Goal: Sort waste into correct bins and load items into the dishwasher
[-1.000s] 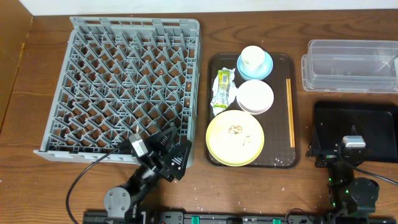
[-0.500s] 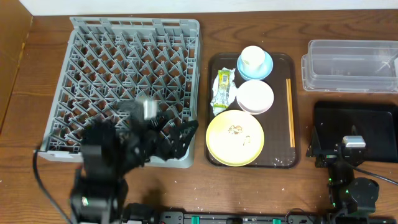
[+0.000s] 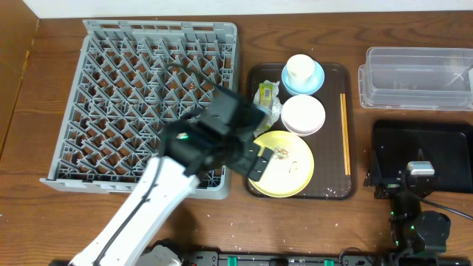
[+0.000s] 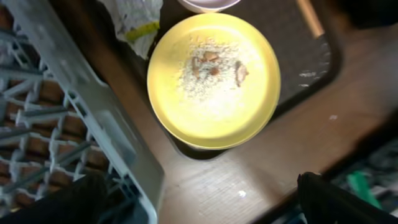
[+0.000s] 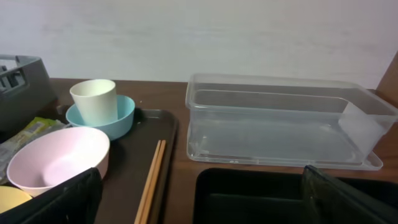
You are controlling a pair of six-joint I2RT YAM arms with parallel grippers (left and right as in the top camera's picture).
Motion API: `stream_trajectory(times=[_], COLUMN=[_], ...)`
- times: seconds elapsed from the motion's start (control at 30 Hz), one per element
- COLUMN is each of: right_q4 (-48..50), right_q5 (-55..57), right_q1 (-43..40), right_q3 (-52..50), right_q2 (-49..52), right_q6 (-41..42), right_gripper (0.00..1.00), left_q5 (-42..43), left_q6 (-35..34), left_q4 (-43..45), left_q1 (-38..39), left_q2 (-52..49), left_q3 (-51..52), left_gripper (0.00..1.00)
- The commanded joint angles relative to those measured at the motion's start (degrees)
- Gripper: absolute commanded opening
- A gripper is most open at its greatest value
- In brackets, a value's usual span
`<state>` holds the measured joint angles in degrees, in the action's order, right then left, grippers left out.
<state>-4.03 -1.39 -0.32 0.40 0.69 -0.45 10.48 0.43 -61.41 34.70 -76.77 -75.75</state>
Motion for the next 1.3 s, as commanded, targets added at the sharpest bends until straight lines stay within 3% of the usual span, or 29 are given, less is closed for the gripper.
stream_trajectory(times=[0.0, 0.27, 0.43, 0.7, 0.87, 1.0, 1.13, 1.27], right_q4=[-0.3, -0.3, -0.3, -0.3, -0.3, -0.3, -0.3, -0.3], right_q5=[0.5, 0.5, 0.5, 0.5, 0.5, 0.5, 0.5, 0.5], right_q1=[-0.5, -0.5, -0.5, -0.5, -0.5, -0.5, -0.5, -0.5], right_q3=[-0.1, -0.1, -0.1, -0.1, -0.1, -0.1, -0.1, -0.1], right_q2=[-0.4, -0.4, -0.4, -0.4, -0.4, -0.4, -0.4, -0.4], right_q6=[0.6, 0.6, 0.6, 0.6, 0.6, 0.6, 0.6, 0.6], right_gripper=[0.99, 0.99, 0.99, 0.99, 0.99, 0.99, 0.99, 0.99], left_q5=[-8.2, -8.2, -7.6, 10.6, 12.6, 4.9, -16.0, -30.5], left_q6=[1.5, 1.2, 1.0, 1.0, 1.0, -1.4, -18.8, -27.0], left_q4=[2.4, 9.9, 9.7, 9.7, 9.5, 8.7, 3.5, -3.3], left_q1=[3.8, 4.3, 4.3, 4.3, 4.3, 4.1, 2.3, -2.9], left_q2=[-1.9, -0.2, -0.2, -0.3, -0.3, 0.1, 2.8, 8.2], left_q3=[-1.2, -1.3, -1.2, -1.2, -1.2, -1.3, -1.7, -1.7], left_gripper=[0.98, 0.98, 0.98, 0.98, 0.98, 0.98, 0.98, 0.98])
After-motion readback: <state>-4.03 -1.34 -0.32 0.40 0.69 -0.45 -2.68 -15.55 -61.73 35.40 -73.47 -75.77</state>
